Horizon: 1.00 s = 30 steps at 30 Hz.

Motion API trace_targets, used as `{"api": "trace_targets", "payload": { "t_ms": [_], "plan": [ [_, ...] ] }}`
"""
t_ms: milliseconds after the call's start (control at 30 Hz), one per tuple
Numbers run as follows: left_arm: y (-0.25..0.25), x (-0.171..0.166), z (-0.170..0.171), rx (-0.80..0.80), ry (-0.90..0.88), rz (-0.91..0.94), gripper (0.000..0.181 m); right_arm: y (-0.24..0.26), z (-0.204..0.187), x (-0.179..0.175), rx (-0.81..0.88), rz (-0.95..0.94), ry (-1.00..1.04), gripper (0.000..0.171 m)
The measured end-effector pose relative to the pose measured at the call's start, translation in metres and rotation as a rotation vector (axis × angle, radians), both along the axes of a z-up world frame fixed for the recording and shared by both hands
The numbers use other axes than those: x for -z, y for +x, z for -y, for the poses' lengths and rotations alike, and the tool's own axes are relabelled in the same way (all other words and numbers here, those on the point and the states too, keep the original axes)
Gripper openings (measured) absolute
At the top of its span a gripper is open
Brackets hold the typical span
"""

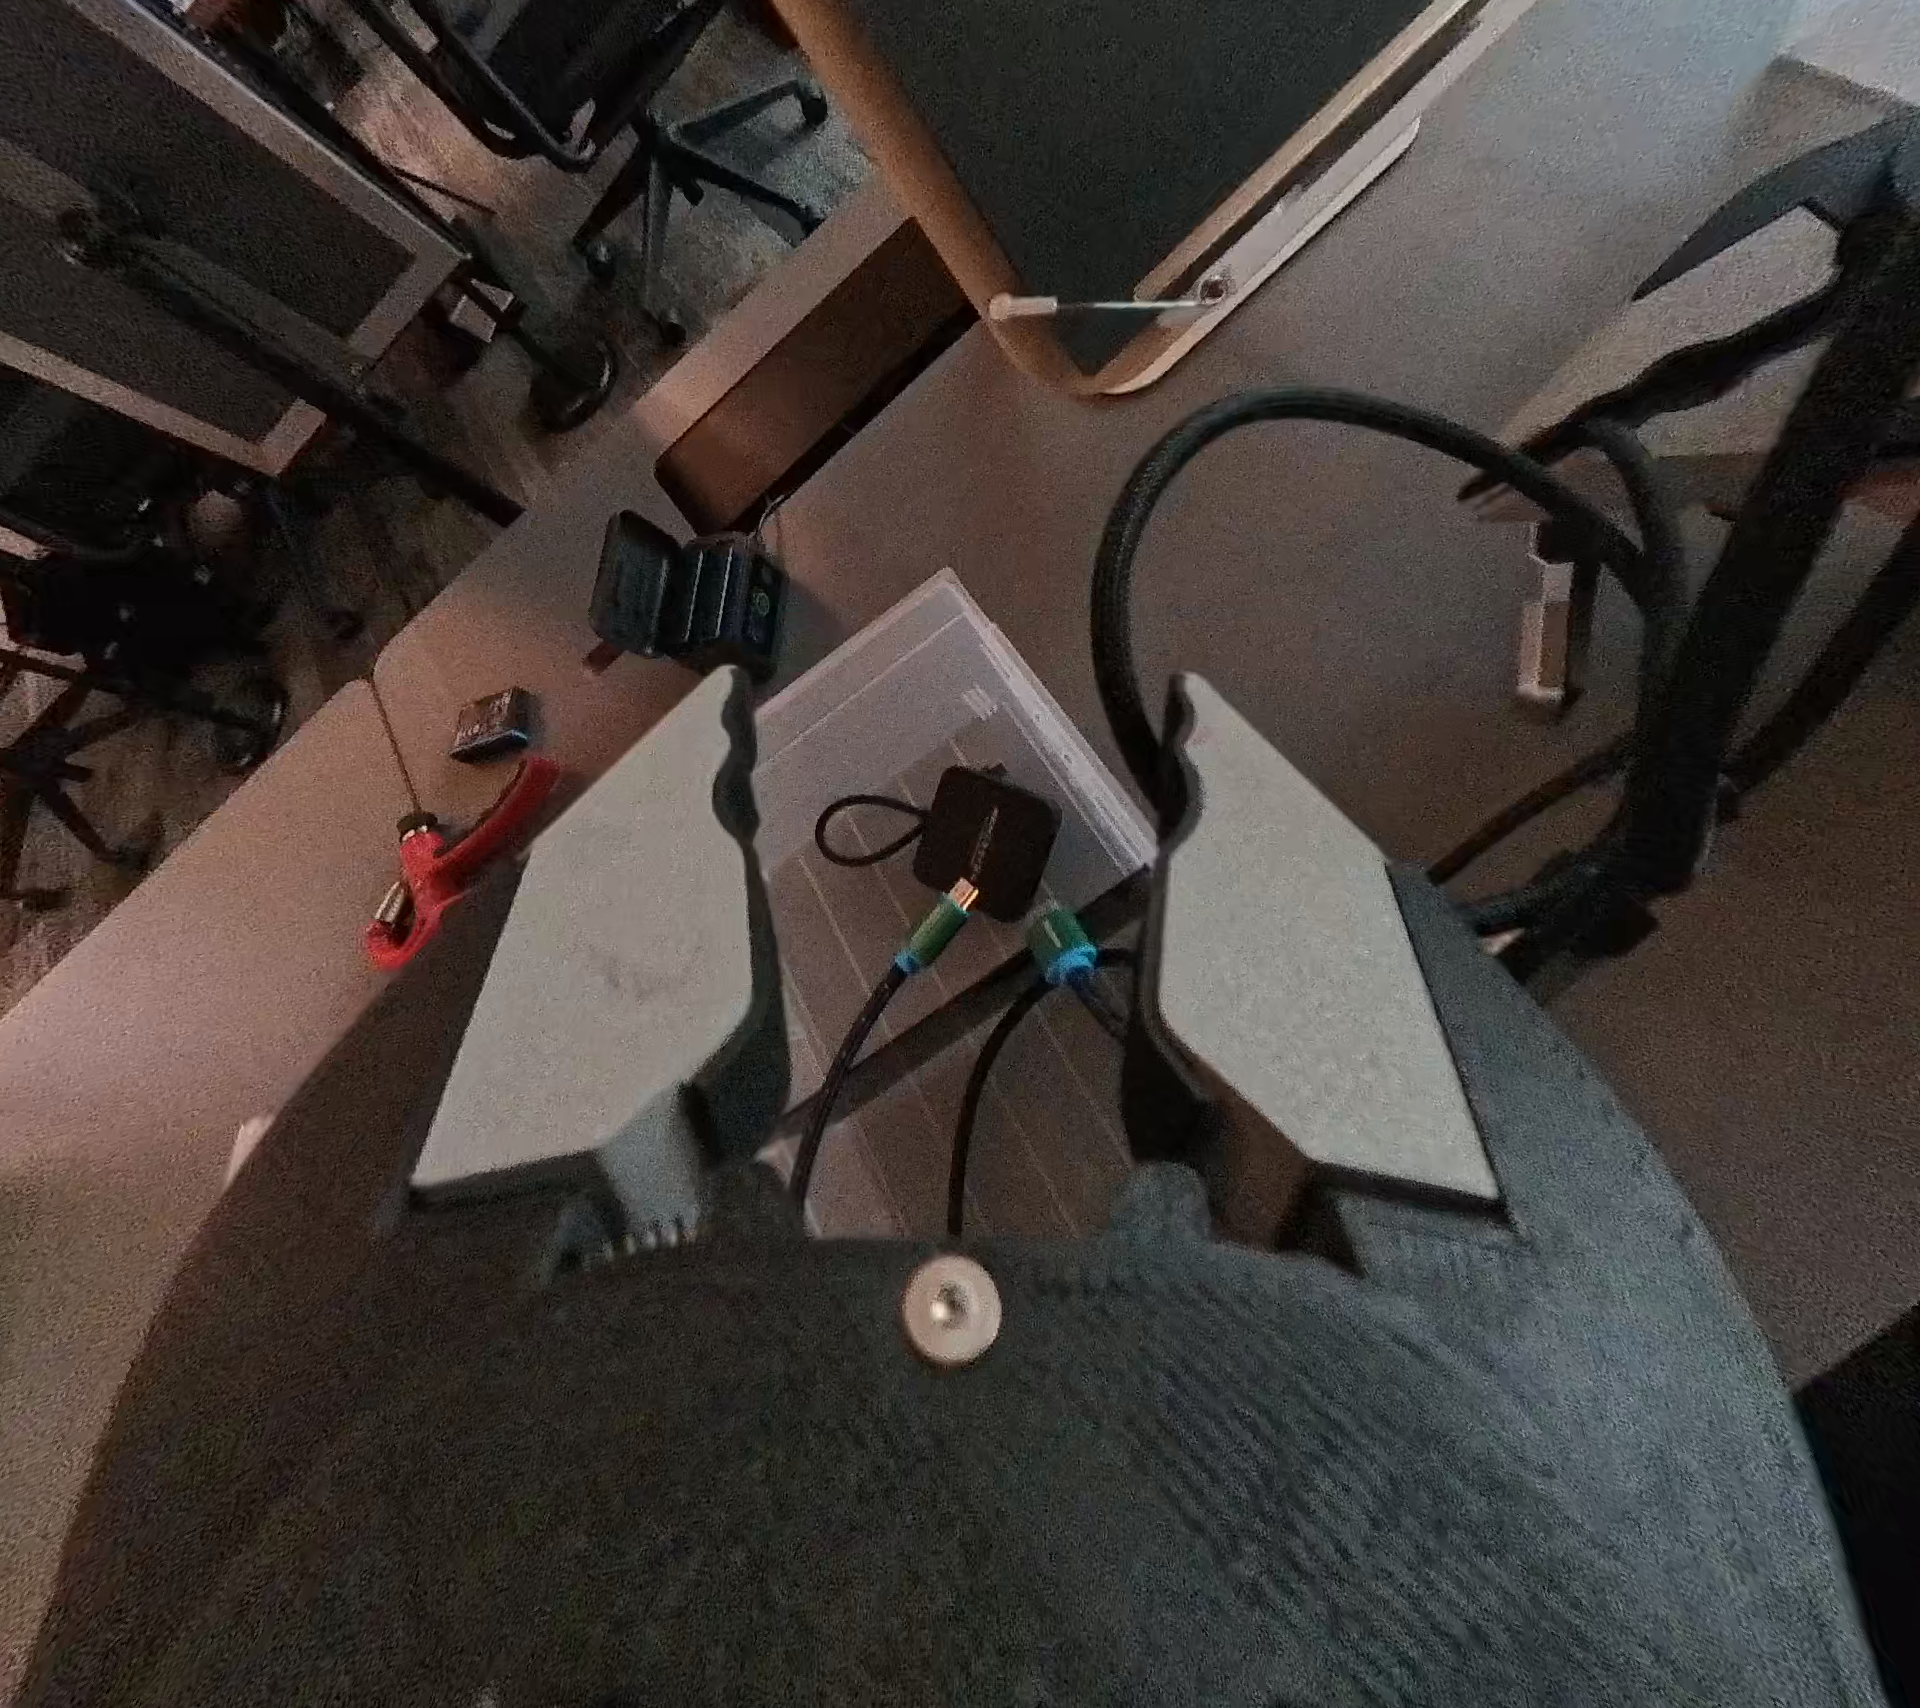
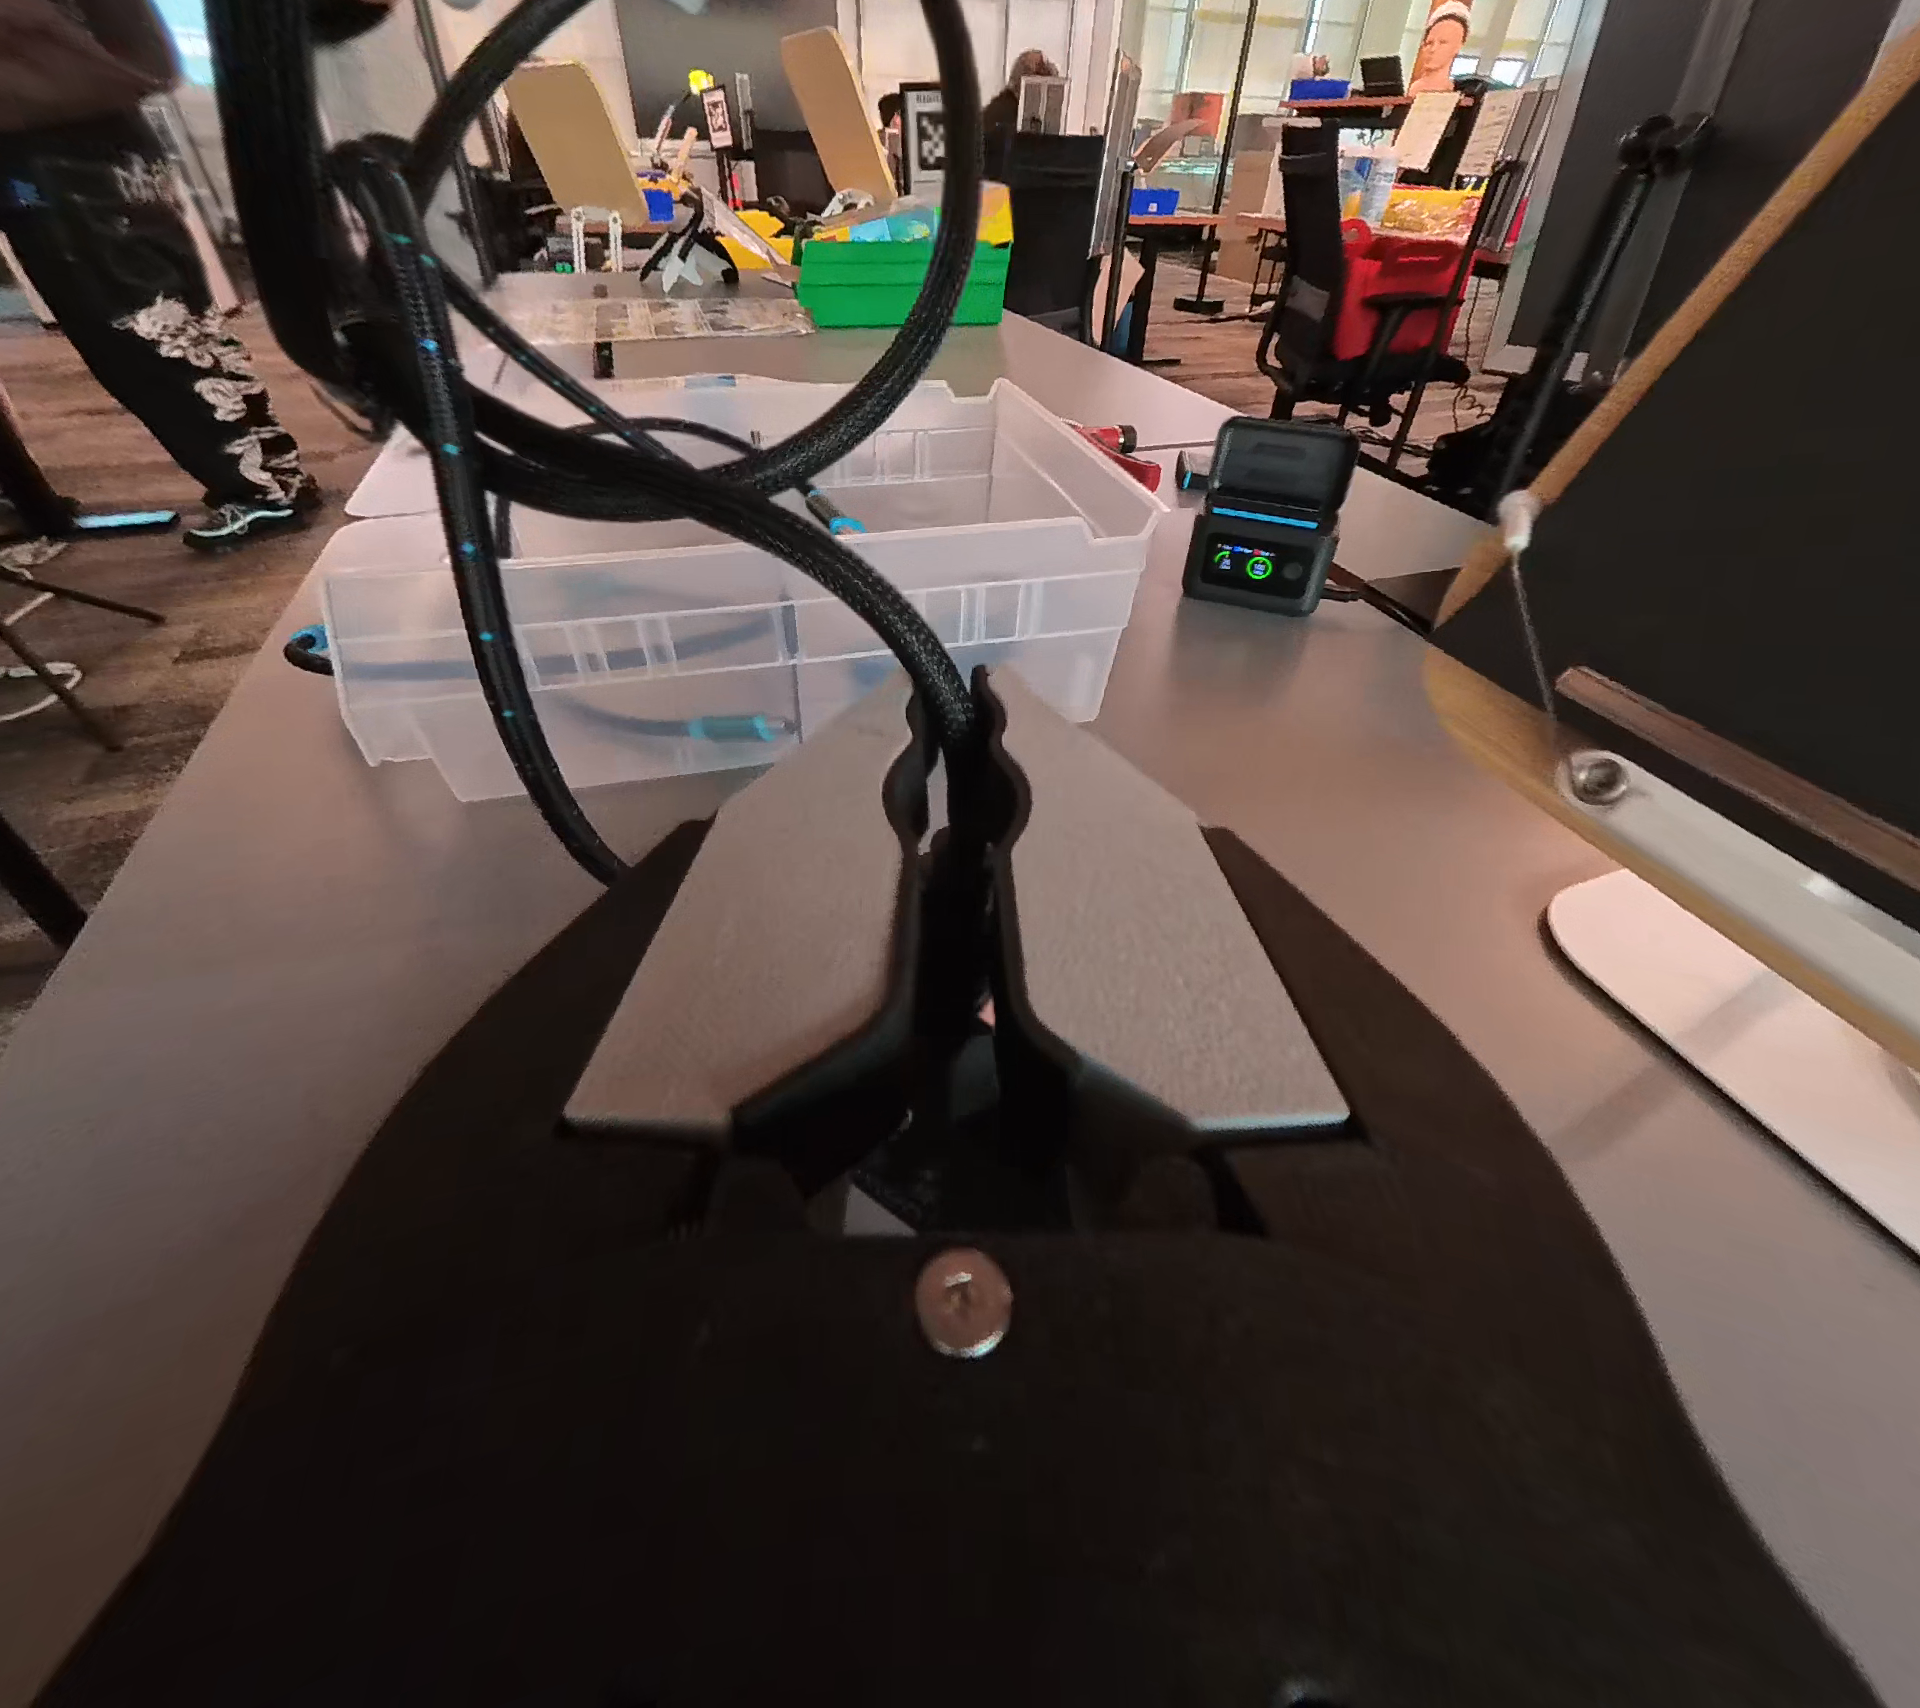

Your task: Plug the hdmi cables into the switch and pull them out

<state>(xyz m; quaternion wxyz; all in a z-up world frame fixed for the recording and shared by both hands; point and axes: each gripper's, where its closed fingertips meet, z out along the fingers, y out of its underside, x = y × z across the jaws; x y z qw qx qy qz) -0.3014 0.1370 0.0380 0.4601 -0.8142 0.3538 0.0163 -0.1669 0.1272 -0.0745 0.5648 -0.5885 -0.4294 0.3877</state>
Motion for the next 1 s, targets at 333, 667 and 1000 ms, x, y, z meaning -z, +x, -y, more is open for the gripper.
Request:
{"api": "trace_targets", "payload": {
  "t_ms": [333,667,1000],
  "plan": [
    [-0.022,0.001,0.027,-0.081,-0.024,-0.06,0.073,-0.005,-0.006,0.015,0.031,0.051,-0.063,0.002],
    [-0.008,-0.006,0.055,0.106,-0.112,0.239,0.043,0.0,-0.019,0.033,0.051,0.081,-0.143,0.0],
    [0.039,0.056,0.024,0.19,-0.034,-0.187,0.041,-0.007,-0.01,0.037,0.006,0.111,-0.096,0.0]
  ]
}}
